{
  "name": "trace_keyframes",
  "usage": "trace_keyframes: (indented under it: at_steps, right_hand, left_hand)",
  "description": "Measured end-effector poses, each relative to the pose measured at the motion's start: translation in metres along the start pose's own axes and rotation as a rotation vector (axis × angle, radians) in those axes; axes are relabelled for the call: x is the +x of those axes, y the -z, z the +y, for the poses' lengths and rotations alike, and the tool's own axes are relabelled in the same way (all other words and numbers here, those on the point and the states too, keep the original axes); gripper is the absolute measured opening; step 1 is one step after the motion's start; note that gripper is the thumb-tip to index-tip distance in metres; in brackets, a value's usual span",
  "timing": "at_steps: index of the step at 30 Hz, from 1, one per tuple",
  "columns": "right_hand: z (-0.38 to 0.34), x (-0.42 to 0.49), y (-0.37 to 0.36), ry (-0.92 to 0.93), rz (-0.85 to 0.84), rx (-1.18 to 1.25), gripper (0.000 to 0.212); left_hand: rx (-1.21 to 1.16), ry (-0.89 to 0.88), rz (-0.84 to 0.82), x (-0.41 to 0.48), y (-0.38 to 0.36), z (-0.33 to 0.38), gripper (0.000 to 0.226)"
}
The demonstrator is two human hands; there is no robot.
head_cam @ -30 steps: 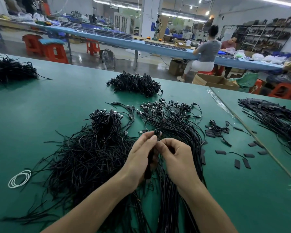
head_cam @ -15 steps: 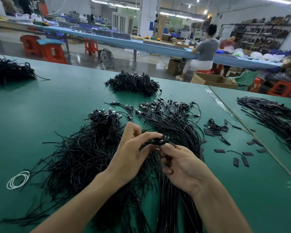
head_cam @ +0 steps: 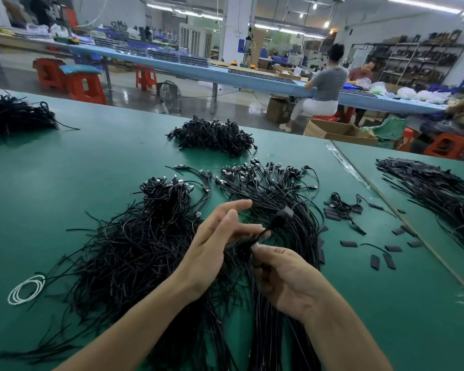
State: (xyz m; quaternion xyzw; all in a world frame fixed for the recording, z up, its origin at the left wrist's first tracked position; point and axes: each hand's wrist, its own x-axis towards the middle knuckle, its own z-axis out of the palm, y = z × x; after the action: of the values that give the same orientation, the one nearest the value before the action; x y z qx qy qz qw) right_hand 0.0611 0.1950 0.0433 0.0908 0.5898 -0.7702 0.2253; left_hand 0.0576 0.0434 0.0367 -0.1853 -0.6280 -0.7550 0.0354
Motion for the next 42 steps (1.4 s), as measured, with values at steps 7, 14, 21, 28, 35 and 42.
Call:
trace_keyframes:
  at_steps: [7, 14, 21, 28, 35, 42]
  right_hand:
    - [-0.006, 0.007, 0.008, 0.071, 0.124, -0.038, 0.019]
    - [-0.006, 0.0, 0.005, 0.218, 0.004, -0.025, 0.017]
    - [0.002, -0.002, 0.002, 0.164, -0.098, -0.002, 0.013]
    - [0.005, 0.003, 0.0, 0.113, -0.042, -0.006, 0.009]
    - [0.003, 0.007, 0.005, 0.138, 0.031, 0.011, 0.022]
    - [0.006, 0.008, 0.008, 0.193, -0.006, -0.033, 0.019]
  left_hand:
    - [0.676, -0.165, 0.037, -0.004, -0.003, -0.011, 0.045]
    - [0.506, 0.048, 0.178, 0.0, 0.002, -0.02, 0.03]
    - [-0.272, 0.187, 0.117, 0.006, 0.001, 0.001, 0.019]
    - [-0.158, 0.059, -0.001, 0.001, 0.001, -0.003, 0.022]
    - [0.518, 0.052, 0.16, -0.004, 0.009, -0.02, 0.042]
    - [0.222, 0.303, -0.037, -0.004, 0.007, -0.02, 0.023]
